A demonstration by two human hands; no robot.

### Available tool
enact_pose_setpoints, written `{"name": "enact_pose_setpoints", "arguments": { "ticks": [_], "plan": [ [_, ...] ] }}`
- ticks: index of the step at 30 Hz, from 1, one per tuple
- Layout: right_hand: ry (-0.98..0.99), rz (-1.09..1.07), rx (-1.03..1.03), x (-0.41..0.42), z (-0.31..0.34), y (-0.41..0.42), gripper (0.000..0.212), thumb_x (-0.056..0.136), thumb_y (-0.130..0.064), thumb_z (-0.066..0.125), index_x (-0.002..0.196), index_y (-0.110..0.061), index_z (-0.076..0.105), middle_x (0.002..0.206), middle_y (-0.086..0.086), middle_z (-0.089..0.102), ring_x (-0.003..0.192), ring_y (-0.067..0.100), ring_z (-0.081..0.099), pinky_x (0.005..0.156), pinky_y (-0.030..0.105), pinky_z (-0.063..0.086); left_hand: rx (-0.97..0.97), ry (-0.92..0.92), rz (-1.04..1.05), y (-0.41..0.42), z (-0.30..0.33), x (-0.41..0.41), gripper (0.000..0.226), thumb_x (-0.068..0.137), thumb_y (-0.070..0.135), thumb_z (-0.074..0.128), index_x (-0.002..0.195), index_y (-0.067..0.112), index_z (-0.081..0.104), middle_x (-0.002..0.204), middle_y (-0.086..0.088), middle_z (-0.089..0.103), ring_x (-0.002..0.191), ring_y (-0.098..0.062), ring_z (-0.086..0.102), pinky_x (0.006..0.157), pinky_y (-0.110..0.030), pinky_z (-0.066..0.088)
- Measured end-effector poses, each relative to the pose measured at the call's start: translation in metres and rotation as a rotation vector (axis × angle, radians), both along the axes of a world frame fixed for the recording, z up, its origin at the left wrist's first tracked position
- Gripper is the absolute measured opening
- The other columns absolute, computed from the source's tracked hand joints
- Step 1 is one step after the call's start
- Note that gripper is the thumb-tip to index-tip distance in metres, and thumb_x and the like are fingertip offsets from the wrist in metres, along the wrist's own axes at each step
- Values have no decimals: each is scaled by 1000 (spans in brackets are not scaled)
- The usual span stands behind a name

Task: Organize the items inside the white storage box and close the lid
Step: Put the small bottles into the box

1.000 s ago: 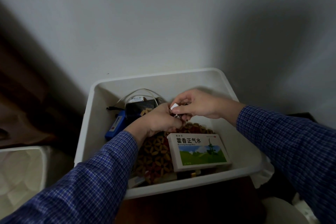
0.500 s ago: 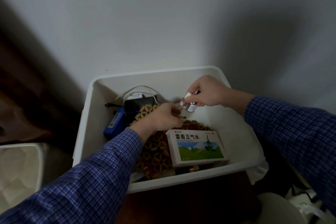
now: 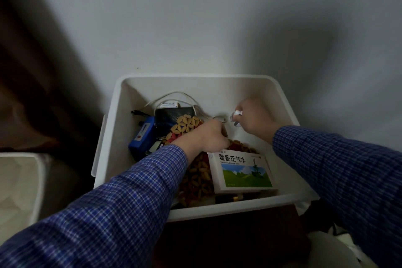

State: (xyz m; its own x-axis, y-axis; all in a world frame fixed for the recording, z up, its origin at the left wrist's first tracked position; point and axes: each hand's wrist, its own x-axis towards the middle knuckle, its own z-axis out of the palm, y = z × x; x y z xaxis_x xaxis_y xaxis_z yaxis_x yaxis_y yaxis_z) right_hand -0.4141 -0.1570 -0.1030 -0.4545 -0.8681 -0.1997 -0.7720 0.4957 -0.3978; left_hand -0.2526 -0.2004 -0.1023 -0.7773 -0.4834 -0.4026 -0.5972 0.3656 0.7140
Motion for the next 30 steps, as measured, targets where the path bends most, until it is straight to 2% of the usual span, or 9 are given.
{"name": "enact_pose_setpoints", "arguments": {
  "ticks": [2, 7, 10, 12, 14, 17, 22, 27, 30],
  "plan": [
    [11, -13, 22, 1, -3, -1, 13, 90, -14, 72, 85, -3, 76, 82, 11, 75, 77, 23, 72, 76, 38, 61, 16, 2, 1, -1, -1, -1, 10, 86, 11, 62, 94, 15, 58, 98, -13, 65, 86, -24, 62, 79, -38, 56],
    [40, -50, 10, 4, -10, -4, 13, 93, -12, 68, 87, -2, 75, 84, 11, 73, 77, 22, 69, 69, 31, 56, 23, -22, -7, -4, -3, -3, 15, 85, 11, 62, 98, 16, 58, 106, -12, 68, 98, -27, 68, 86, -41, 58],
    [80, -58, 9, 4, -15, -4, 14, 94, -10, 66, 87, -2, 73, 86, 12, 73, 74, 20, 66, 64, 27, 53, 44, -15, 7, -5, -4, -3, 25, 86, 11, 62, 110, 14, 59, 100, -7, 64, 86, -19, 62, 81, -38, 57],
    [123, -44, 4, 4, -18, -3, 15, 95, -13, 65, 90, -1, 73, 90, 13, 72, 80, 24, 68, 73, 33, 57, 46, -13, 13, -5, -3, -2, 32, 86, 11, 62, 118, 12, 59, 98, -7, 64, 80, -17, 60, 77, -36, 56],
    [166, -29, -9, 5, -20, -1, 16, 96, -15, 63, 96, -2, 71, 97, 15, 69, 87, 28, 67, 80, 40, 57, 42, -8, 1, -4, -2, -2, 23, 85, 10, 62, 108, 15, 59, 95, -9, 62, 80, -19, 59, 72, -34, 51],
    [247, -20, -47, 8, -24, 3, 19, 98, -20, 61, 106, -3, 62, 108, 15, 59, 91, 30, 61, 80, 41, 55, 24, -10, -6, -4, 0, -2, 14, 85, 10, 62, 97, 15, 58, 93, -9, 62, 76, -18, 57, 70, -33, 51],
    [293, -21, -58, 16, -22, 11, 34, 95, -20, 66, 123, -7, 50, 119, 15, 49, 89, 30, 61, 76, 40, 55, 16, -29, 8, -5, 2, -1, 24, 85, 12, 64, 109, 12, 63, 94, -2, 66, 75, -9, 59, 68, -29, 56],
    [210, -92, -23, 25, -14, 20, 50, 86, -7, 71, 129, -7, 45, 124, 13, 48, 97, 26, 59, 80, 36, 56, -2, -82, -52, -3, 9, -1, 39, 85, 8, 62, 124, 5, 58, 109, -10, 67, 94, -22, 67, 82, -41, 60],
    [12, -243, -17, 28, -12, 27, 46, 82, 0, 68, 122, -7, 46, 116, 9, 54, 104, 27, 60, 82, 34, 55, -33, -101, -112, 0, 15, -1, 47, 86, 3, 59, 133, 4, 55, 117, -10, 65, 99, -22, 65, 83, -34, 60]
  ]
}}
